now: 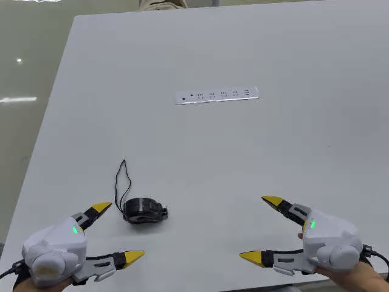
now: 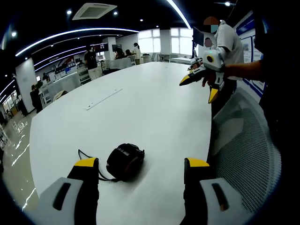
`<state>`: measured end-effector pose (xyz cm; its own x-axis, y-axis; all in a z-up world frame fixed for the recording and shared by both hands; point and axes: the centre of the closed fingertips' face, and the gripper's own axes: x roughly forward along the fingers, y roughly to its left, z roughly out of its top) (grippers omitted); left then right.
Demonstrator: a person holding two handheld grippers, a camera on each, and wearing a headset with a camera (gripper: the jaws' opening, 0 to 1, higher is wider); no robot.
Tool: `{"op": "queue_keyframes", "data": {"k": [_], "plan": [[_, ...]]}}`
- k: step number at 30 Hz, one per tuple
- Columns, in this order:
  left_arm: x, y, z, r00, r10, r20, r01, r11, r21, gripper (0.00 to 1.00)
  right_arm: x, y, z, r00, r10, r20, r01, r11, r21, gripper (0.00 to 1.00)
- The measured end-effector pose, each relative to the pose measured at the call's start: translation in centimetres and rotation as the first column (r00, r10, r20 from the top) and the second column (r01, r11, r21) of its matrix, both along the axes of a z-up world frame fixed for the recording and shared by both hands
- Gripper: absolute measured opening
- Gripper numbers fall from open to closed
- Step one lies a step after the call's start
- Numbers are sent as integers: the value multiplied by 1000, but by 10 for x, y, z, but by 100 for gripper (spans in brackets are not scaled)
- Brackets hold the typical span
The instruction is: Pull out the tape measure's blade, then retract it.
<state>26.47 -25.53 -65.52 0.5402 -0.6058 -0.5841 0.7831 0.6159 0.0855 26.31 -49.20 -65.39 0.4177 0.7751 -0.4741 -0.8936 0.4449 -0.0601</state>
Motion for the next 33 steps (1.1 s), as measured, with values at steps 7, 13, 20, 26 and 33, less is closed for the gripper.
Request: {"op": "queue_keyframes", "data": {"k": [7,13,20,26,33], "plan": [[7,-2,-6,998,-63,-8,64,997,44,66,4,5,-1,999,46,8,-46,999,-9,73],[13,-4,-10,996,-87,-18,88,995,48,62,8,10,-4,997,77,10,-77,997,-20,70],[20,-2,-21,992,-120,-30,122,987,102,61,13,17,-8,993,119,12,-119,992,-35,68],[25,-2,-29,986,-161,-53,167,976,137,59,18,21,-9,990,144,9,-143,989,-43,66],[32,-3,-39,975,-207,-83,219,960,173,57,25,27,-12,984,177,14,-176,983,-43,63]]}}
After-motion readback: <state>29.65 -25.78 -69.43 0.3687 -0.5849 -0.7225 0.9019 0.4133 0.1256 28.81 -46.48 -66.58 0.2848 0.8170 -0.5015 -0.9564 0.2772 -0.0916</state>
